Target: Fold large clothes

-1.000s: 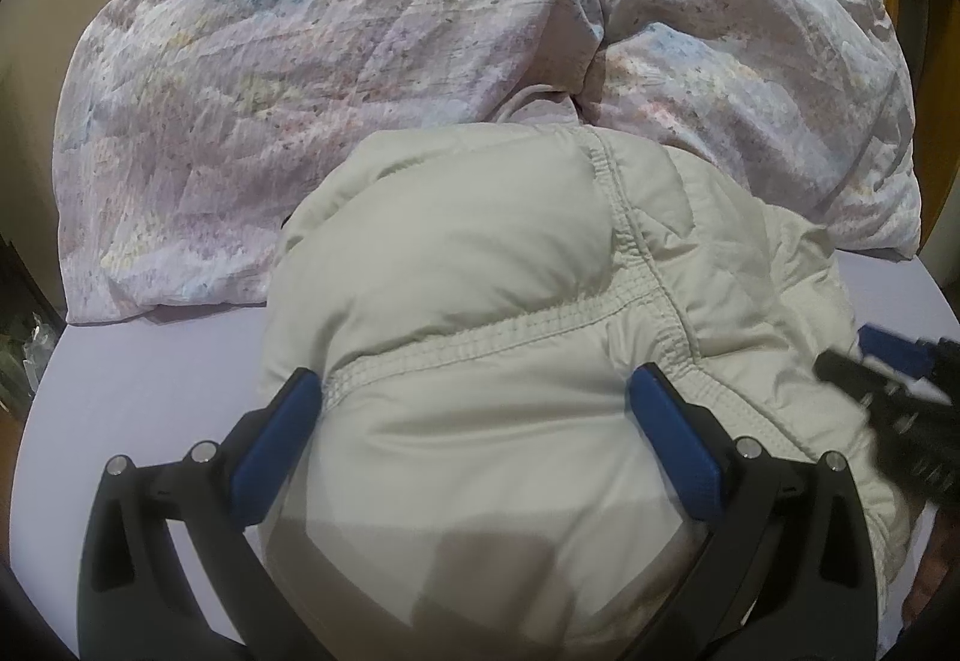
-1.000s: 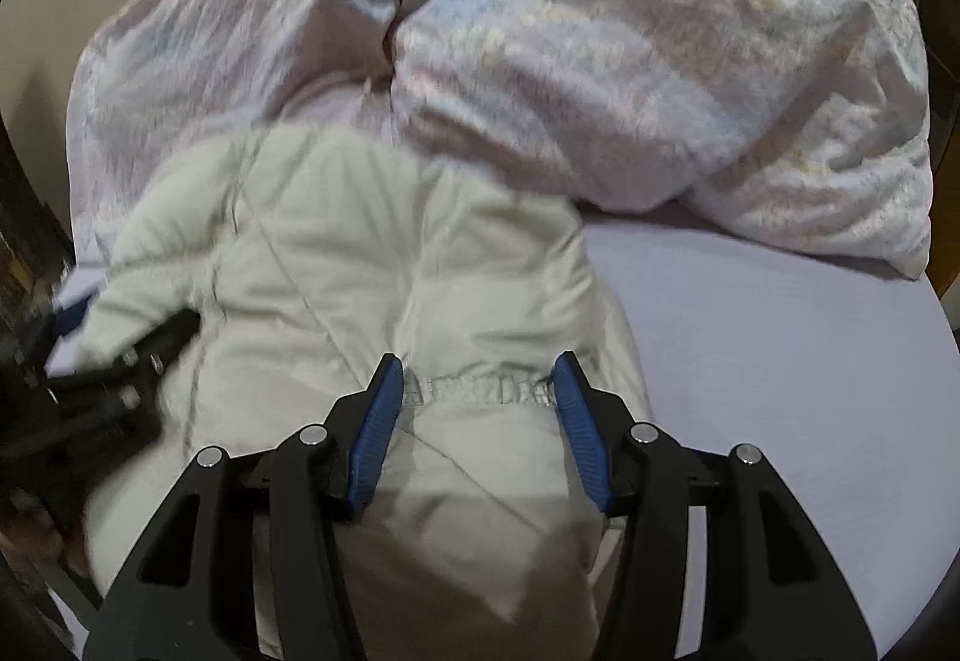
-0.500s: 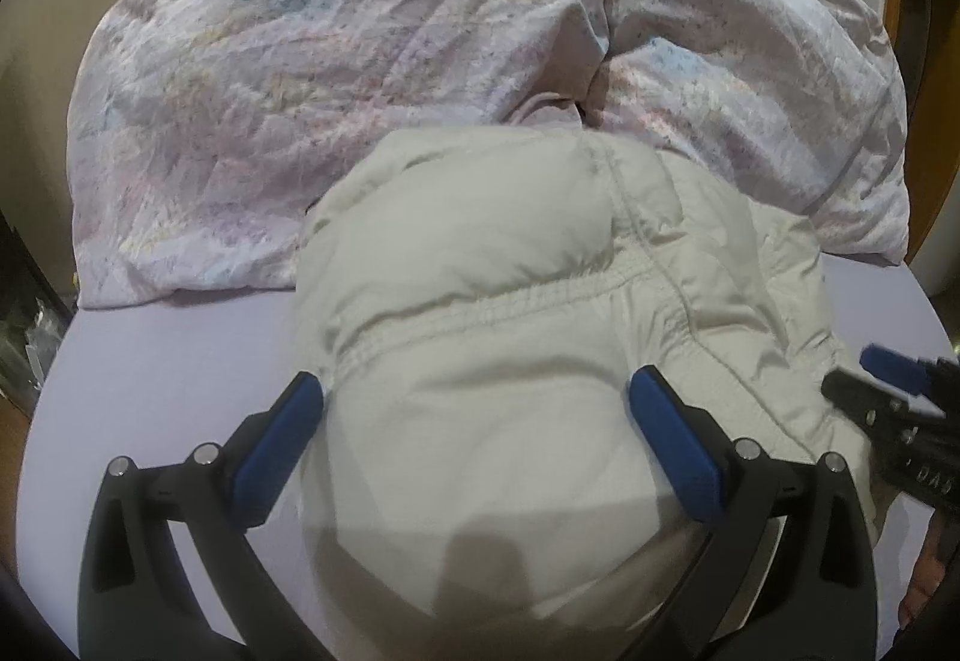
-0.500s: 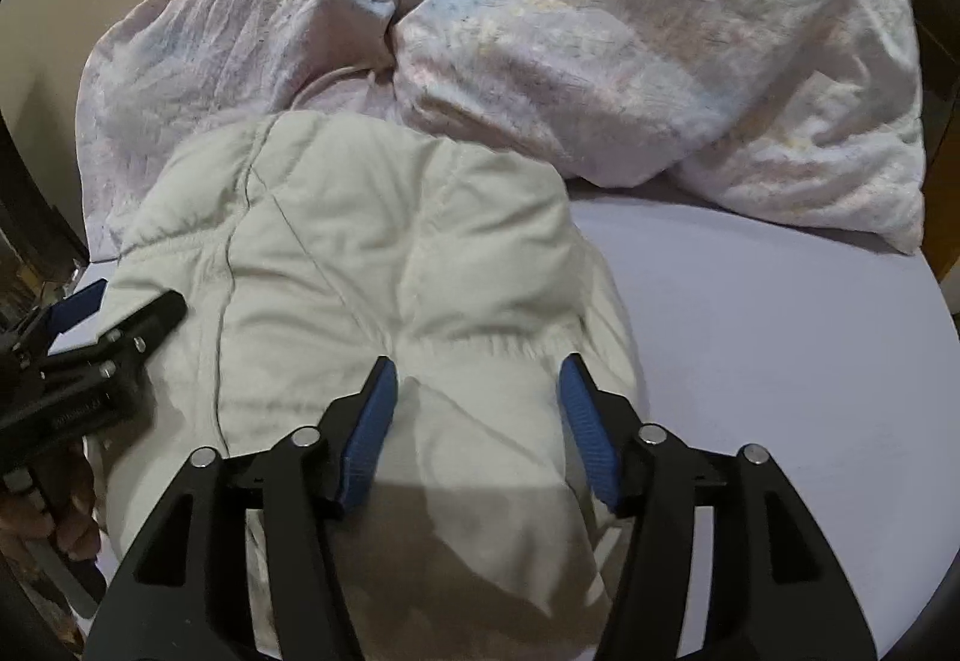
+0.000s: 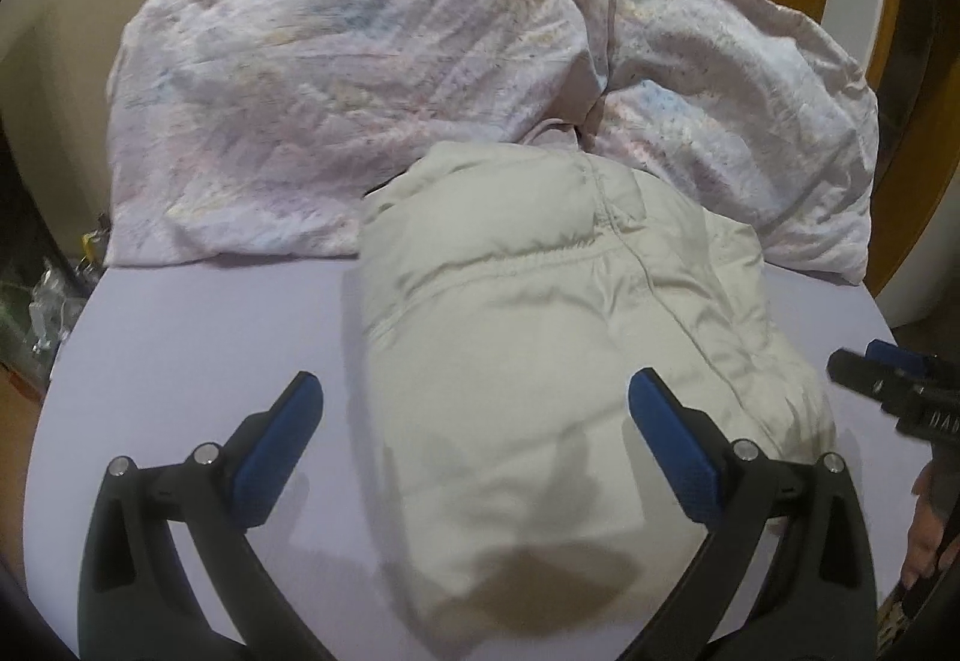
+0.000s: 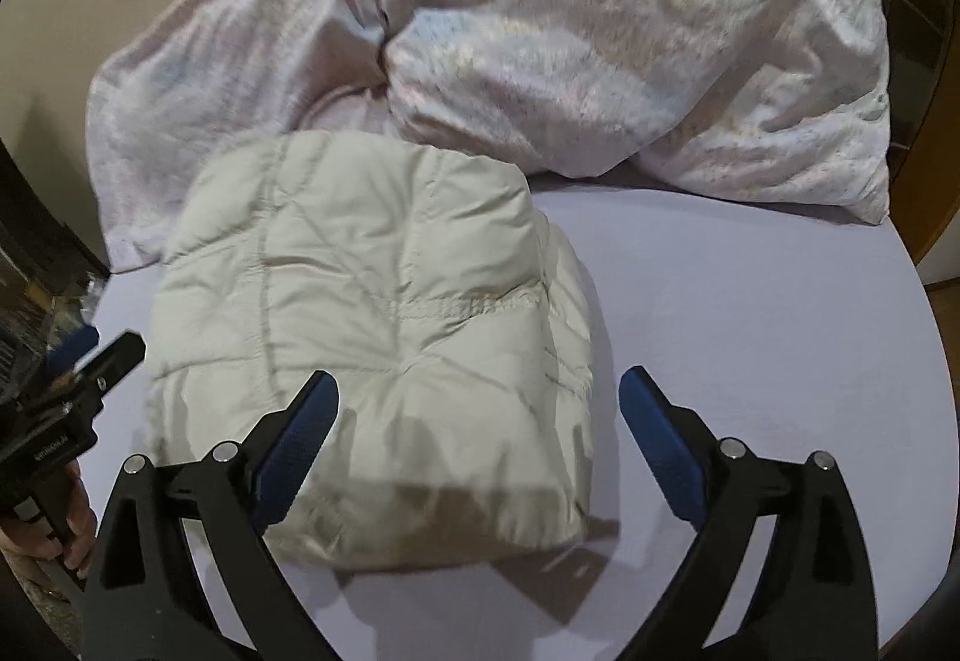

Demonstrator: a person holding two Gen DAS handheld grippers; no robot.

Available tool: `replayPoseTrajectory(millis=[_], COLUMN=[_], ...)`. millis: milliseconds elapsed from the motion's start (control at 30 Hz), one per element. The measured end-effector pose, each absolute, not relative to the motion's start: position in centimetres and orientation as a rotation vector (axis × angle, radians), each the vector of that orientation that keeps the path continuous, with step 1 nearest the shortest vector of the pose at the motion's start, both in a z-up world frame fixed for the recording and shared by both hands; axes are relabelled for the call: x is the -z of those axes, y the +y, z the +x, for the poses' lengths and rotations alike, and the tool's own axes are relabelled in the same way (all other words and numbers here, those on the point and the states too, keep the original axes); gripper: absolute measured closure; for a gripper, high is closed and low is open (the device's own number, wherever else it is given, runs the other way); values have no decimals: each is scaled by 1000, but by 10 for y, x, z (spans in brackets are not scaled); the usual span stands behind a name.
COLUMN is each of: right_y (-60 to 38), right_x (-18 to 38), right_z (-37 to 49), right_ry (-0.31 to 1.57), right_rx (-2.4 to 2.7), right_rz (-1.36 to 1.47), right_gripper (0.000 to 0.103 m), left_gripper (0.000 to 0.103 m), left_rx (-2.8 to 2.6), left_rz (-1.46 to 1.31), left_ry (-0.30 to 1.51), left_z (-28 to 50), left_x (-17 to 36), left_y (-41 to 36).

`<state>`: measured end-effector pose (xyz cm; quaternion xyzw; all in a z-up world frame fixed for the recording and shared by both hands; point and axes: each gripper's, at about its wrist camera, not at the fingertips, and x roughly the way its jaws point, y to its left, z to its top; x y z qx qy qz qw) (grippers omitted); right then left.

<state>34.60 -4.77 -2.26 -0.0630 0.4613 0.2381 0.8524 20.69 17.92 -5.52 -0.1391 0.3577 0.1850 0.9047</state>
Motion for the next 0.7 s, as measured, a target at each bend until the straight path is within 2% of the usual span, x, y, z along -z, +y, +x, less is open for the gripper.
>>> replayPoseTrajectory(millis=[400,700], right_y=[-54,-61], right_x=[0,11], right_z=[288,249], right_ry=[1019,1153], right_rx=[-514,-572], right_rz=[-202,-203], right_gripper=[6,6], left_gripper=[2,2], left_rx=[-357,-303], left_rz=[-334,-376], left_ry=[754,823], left_z=[127,99], left_x=[23,19], left_y=[153,120])
